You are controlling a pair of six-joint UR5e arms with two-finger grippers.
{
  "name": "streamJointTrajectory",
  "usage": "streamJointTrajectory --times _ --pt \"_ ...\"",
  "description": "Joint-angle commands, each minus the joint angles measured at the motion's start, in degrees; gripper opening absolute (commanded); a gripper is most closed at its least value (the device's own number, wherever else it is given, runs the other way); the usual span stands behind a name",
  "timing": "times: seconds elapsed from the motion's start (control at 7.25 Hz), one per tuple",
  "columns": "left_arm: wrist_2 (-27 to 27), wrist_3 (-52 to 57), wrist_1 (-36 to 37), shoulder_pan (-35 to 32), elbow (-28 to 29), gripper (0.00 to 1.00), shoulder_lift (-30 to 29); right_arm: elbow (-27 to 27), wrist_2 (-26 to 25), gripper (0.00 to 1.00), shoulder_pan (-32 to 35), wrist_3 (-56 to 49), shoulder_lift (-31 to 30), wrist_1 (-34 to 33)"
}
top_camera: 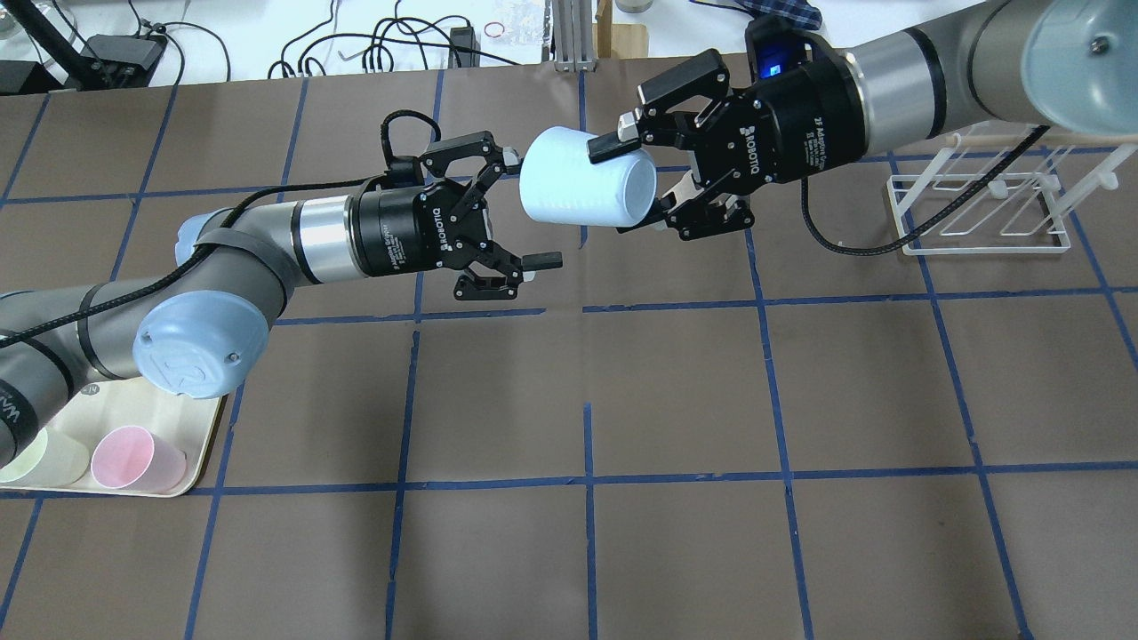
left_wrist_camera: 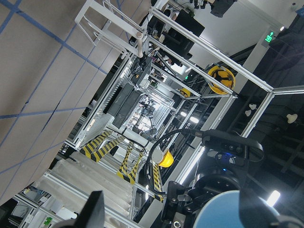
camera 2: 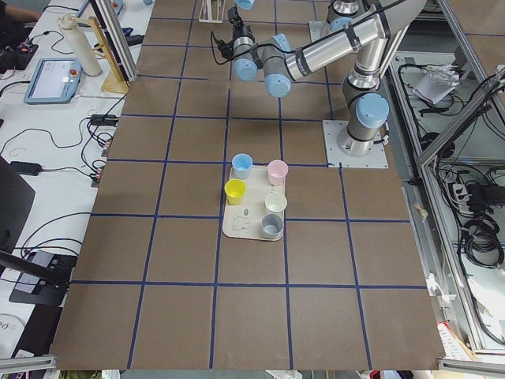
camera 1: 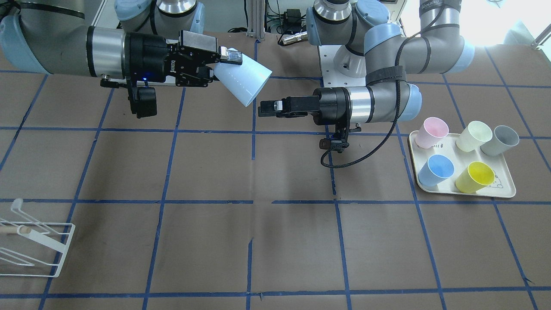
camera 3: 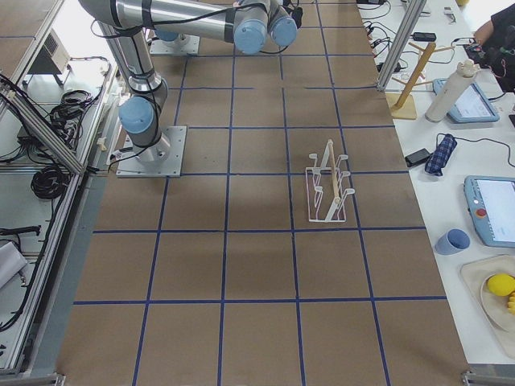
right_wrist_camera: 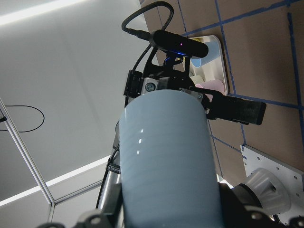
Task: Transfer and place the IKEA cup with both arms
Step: 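Close the left gripper on the cup held by the right gripper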
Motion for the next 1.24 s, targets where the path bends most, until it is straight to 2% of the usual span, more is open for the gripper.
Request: streamJointTrajectory --times 0.0,0.14,0.28,0.69,0.83,0.97,1.1 --pt "-0.49 0.07 -0.02 -0.09 -1.59 1.0 2.11 0.0 -0.2 0.46 0.0 0.09 0.02 0.08" --pt "-0.58 0.07 -0.02 -0.26 -1.78 1.0 2.39 0.0 -0.38 0.46 0.0 0.17 -0.07 0.09" --pt "-0.58 0.07 -0.02 -0.61 -1.87 0.94 2.48 0.0 -0.38 0.46 0.0 0.17 -0.24 0.17" --pt "-3.65 0.07 -0.02 -2.46 -1.87 0.91 3.18 0.0 -0.56 0.46 0.0 0.17 -0.33 0.26" --pt "-3.57 0.15 -0.02 -2.55 -1.87 0.82 3.27 0.0 -0.64 0.46 0.0 0.17 -0.42 0.44" --pt "-3.4 0.5 0.07 -2.46 -1.87 0.65 3.18 0.0 -0.73 0.46 0.0 0.17 -0.42 0.44" --pt "-3.39 2.07 -0.02 -2.46 -1.95 0.51 3.18 0.0 -0.65 0.53 0.0 0.09 -0.42 0.44"
